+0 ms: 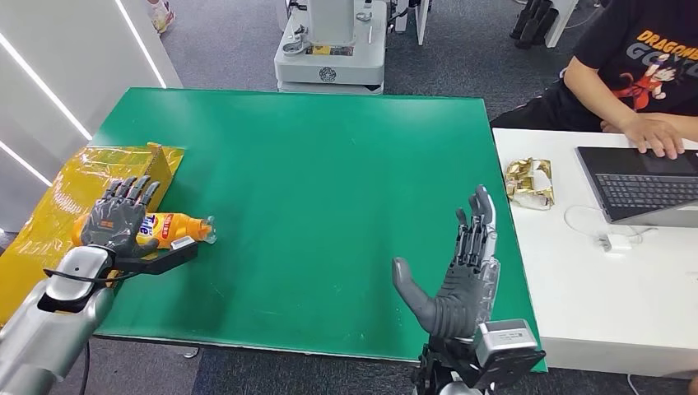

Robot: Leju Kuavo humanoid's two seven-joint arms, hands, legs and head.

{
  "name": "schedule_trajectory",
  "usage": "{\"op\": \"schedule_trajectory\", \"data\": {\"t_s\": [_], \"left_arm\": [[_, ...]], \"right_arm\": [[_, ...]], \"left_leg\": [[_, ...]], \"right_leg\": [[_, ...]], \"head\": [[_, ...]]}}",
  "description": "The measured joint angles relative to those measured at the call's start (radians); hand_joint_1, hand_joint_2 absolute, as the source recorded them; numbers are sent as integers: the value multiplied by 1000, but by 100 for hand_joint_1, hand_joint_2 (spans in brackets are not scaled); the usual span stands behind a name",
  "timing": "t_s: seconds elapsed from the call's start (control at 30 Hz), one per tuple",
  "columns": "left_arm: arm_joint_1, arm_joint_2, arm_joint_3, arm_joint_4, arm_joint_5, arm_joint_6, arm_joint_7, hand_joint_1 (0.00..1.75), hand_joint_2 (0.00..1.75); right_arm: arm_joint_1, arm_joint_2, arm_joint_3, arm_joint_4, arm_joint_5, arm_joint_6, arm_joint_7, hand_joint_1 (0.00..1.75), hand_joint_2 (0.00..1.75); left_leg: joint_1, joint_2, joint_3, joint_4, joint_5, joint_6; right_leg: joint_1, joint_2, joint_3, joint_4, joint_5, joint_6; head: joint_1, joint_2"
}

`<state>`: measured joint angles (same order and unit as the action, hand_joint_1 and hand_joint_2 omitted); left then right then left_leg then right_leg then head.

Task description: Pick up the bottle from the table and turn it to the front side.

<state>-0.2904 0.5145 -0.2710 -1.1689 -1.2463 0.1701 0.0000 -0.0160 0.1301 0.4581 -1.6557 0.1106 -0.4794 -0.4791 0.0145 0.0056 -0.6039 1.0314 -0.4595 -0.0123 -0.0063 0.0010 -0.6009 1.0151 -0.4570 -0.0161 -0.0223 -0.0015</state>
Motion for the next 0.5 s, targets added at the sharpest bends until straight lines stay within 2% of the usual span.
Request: {"op": "schedule_trajectory", "data": {"t_s": [0.13, 0.3, 0.4, 0.47, 0.5], "left_arm": [[33, -15, 12, -35, 14, 21, -7, 0, 175], [77, -88, 49, -119, 127, 174, -99, 0, 175], [85, -161, 51, -164, 329, 272, -239, 0, 175], [83, -237, 50, -188, 602, 297, -371, 0, 175], [82, -258, 50, -193, 682, 299, -406, 0, 175]], "right_arm": [[4, 0, -3, -4, 1, 3, 0, 0, 175], [11, 0, -9, -10, 3, 1, -1, 0, 175], [12, 0, -9, -10, -1, -1, -9, 0, 175], [12, 0, -9, -10, -15, -4, -21, 0, 175], [12, 0, -9, -10, -20, -4, -24, 0, 175]], "left_leg": [[0, 0, 0, 0, 0, 0], [0, -1, 0, 0, 0, 0], [-1, -2, 0, 0, 0, 0], [-2, -2, 0, 1, 0, 1], [-3, -3, 0, 1, -1, 1]], "right_leg": [[0, 0, 0, 0, 0, 0], [0, -1, 0, -1, 0, 0], [-1, -2, 1, -1, 0, 0], [-1, -3, 1, -1, 0, 1], [-2, -3, 1, -1, 0, 1]], "head": [[0, 0], [0, 0], [0, 0], [0, 0], [0, 0]]}}
